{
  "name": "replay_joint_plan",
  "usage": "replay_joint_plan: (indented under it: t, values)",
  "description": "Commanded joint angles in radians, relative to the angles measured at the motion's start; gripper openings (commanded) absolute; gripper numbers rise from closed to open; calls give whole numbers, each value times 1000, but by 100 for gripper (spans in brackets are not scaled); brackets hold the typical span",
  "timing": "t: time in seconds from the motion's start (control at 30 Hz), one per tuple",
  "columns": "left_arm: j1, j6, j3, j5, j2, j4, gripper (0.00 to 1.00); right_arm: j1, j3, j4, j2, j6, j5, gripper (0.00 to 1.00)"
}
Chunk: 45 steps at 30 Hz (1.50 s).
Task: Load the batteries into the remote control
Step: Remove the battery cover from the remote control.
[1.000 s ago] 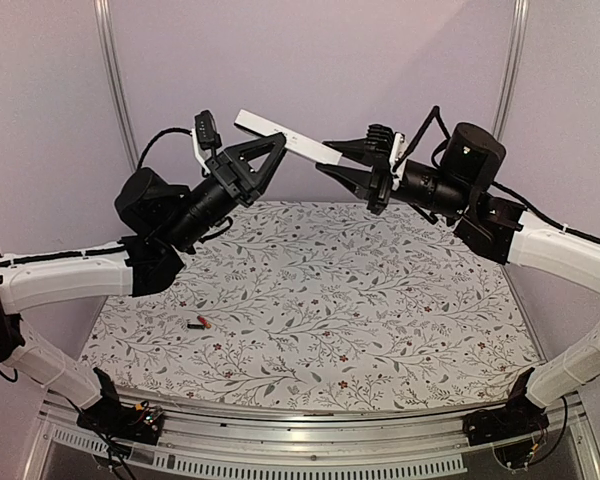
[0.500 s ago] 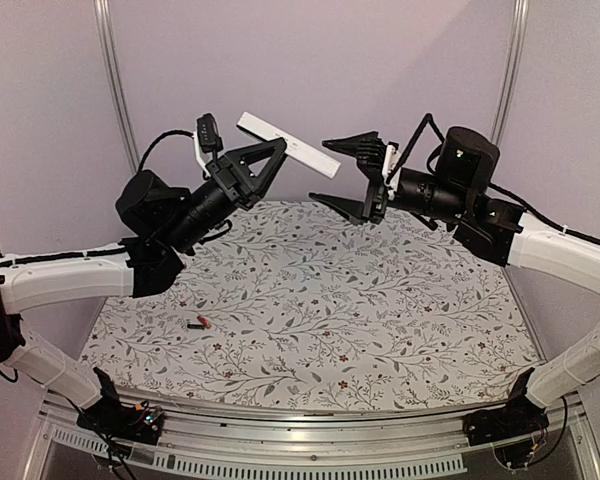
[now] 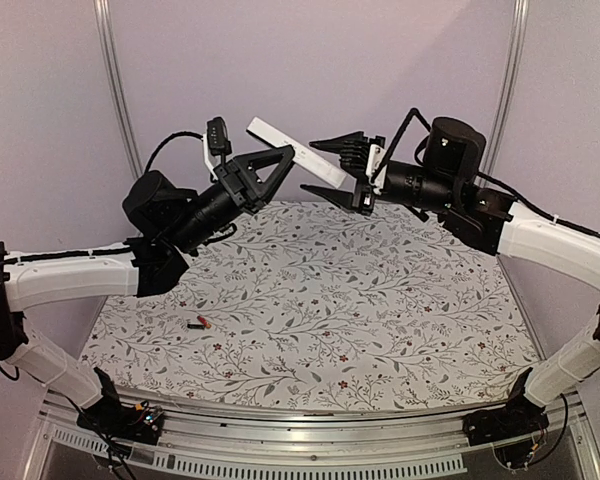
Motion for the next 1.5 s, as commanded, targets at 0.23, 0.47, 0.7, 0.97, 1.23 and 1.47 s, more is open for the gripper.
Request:
replay_joint_plan:
  t: [0.23,0.47,0.7,0.97,1.23,1.47]
  values:
    - [19,3,25,29,6,5,0,4,17,-56,5,-5,-30,25]
    - [29,-4,10,24,-2,7,0,4,-20,-55,-12,19,-11,0]
    - [41,1,-13,3,-25,7,0,4,-47,-58,-39,37,15,32]
    - [46,-4,-21,7,-26,11,0,5,-65,-58,-71,38,58,85]
    - [51,-1,-41,0,-46,11,0,2,-118,-68,-161,26,205,99]
    - [52,-1,-47,1,-50,13,0,0,-159,-145,-251,-13,293,85]
